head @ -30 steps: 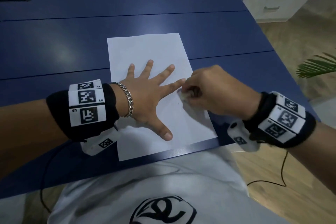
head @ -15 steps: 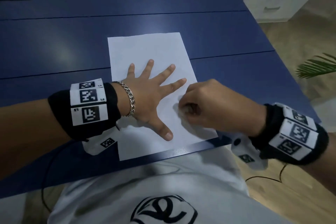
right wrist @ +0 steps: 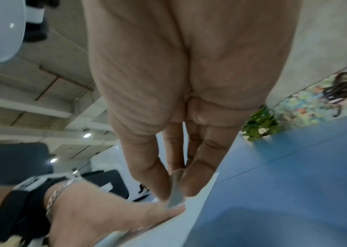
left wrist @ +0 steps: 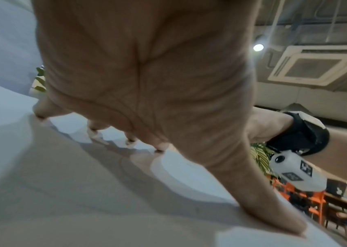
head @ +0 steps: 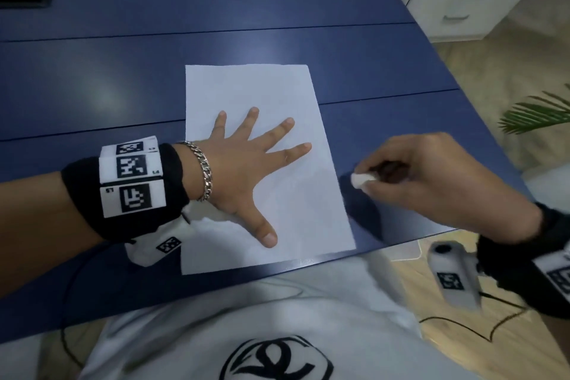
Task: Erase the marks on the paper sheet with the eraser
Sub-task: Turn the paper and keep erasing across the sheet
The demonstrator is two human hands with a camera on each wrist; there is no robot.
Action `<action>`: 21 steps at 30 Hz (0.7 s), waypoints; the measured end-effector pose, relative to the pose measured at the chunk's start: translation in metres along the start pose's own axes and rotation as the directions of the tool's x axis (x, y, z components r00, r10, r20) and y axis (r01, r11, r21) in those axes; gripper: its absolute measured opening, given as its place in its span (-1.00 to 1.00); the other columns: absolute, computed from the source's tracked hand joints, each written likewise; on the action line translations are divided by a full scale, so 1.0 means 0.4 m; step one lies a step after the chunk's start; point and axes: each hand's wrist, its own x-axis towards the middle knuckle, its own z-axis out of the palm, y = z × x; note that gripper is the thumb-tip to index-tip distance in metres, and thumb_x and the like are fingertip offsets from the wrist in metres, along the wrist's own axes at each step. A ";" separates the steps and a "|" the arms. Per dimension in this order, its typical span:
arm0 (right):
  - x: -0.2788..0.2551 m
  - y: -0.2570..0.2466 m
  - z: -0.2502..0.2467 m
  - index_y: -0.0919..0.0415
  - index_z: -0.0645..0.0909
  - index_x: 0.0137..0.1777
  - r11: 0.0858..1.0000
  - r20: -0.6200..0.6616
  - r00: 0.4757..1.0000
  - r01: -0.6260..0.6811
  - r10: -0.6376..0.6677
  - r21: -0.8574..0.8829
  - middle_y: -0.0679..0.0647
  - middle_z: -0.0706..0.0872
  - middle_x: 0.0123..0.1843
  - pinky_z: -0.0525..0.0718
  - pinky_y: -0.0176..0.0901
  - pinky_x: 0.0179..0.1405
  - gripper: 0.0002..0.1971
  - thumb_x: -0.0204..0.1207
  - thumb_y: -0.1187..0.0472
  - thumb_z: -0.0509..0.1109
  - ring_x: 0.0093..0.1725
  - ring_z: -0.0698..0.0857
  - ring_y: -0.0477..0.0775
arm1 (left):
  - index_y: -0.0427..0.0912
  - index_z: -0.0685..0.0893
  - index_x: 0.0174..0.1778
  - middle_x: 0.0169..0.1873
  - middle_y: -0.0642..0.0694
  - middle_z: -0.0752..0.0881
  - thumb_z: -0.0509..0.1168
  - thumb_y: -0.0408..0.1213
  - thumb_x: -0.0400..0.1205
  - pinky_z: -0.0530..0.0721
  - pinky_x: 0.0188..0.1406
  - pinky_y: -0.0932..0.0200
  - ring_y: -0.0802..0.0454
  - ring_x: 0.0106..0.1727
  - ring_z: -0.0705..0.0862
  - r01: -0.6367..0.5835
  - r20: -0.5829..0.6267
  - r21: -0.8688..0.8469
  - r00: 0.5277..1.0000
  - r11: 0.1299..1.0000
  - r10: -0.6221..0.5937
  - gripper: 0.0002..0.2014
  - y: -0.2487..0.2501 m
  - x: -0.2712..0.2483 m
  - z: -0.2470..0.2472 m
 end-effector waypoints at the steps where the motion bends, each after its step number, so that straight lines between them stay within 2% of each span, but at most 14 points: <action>1: -0.018 0.009 0.000 -0.15 0.87 -0.02 0.999 -0.008 0.999 -0.033 0.033 0.035 -0.28 0.87 -0.10 0.75 -0.33 -0.05 -0.93 0.53 0.03 0.65 -0.09 0.83 -0.22 | 0.52 -0.65 0.60 0.67 0.18 -0.71 0.35 0.82 0.03 -0.34 0.61 -0.76 -0.45 0.74 -0.59 -0.030 0.009 0.014 1.000 0.999 0.029 0.53 -0.009 -0.006 -0.001; 4: -0.056 0.024 0.023 -0.20 0.86 -0.01 0.990 -0.002 0.992 -0.122 0.122 0.076 -0.32 0.85 -0.10 0.70 -0.46 -0.08 -0.89 0.49 0.01 0.65 -0.09 0.82 -0.27 | 0.45 -0.70 0.59 0.66 0.18 -0.73 0.36 0.81 0.07 -0.45 0.65 -0.64 -0.34 0.71 -0.65 -0.092 0.021 0.039 0.996 0.995 0.091 0.54 -0.033 -0.022 0.001; 7: -0.071 0.016 0.046 -0.19 0.86 0.02 0.984 -0.002 0.991 -0.135 0.137 0.115 -0.31 0.83 -0.07 0.72 -0.39 -0.07 -0.82 0.42 -0.08 0.58 -0.08 0.81 -0.24 | 0.27 -0.70 0.65 0.70 0.09 -0.69 0.25 0.85 0.14 -0.39 0.74 -0.52 -0.31 0.74 -0.61 -0.073 -0.032 -0.020 0.997 0.997 0.072 0.53 -0.027 -0.025 -0.002; 10: -0.064 -0.008 0.066 -0.16 0.86 0.05 0.990 0.026 0.995 -0.097 0.095 0.107 -0.24 0.82 -0.08 0.73 -0.34 -0.03 -0.85 0.49 -0.01 0.59 -0.06 0.79 -0.21 | 0.23 -0.62 0.72 0.73 0.09 -0.64 0.21 0.84 0.19 -0.35 0.77 -0.47 -0.27 0.78 -0.57 -0.071 -0.076 -0.059 0.995 0.996 0.067 0.49 0.007 -0.020 -0.014; 16: -0.007 -0.048 0.088 -0.06 0.85 0.10 0.998 0.050 0.997 0.054 -0.052 -0.032 -0.17 0.78 -0.10 0.76 -0.20 -0.04 -0.88 0.60 0.09 0.55 -0.13 0.76 -0.16 | 0.34 -0.62 0.69 0.72 0.08 -0.66 0.24 0.86 0.10 -0.29 0.68 -0.69 -0.39 0.76 -0.57 -0.022 -0.029 -0.049 0.999 0.999 0.021 0.52 0.052 0.002 0.007; 19: 0.034 -0.056 0.100 0.00 0.81 0.00 0.989 0.011 0.997 0.076 -0.075 -0.127 -0.12 0.76 -0.14 0.78 -0.09 -0.07 -0.94 0.61 0.10 0.51 -0.19 0.73 -0.12 | 0.34 -0.62 0.69 0.71 0.11 -0.67 0.24 0.88 0.02 -0.27 0.65 -0.74 -0.39 0.76 -0.57 -0.005 -0.034 -0.051 0.999 0.999 0.003 0.57 0.054 0.007 0.015; 21: 0.038 -0.068 0.118 0.06 0.77 -0.08 0.979 0.010 0.996 0.091 -0.090 -0.185 -0.08 0.71 -0.18 0.77 0.04 -0.12 -0.92 0.59 0.14 0.45 -0.22 0.70 0.00 | 0.34 -0.62 0.69 0.71 0.13 -0.67 0.23 0.89 -0.01 -0.26 0.64 -0.76 -0.39 0.76 -0.57 0.001 -0.039 -0.048 0.999 0.999 -0.003 0.58 0.055 0.009 0.016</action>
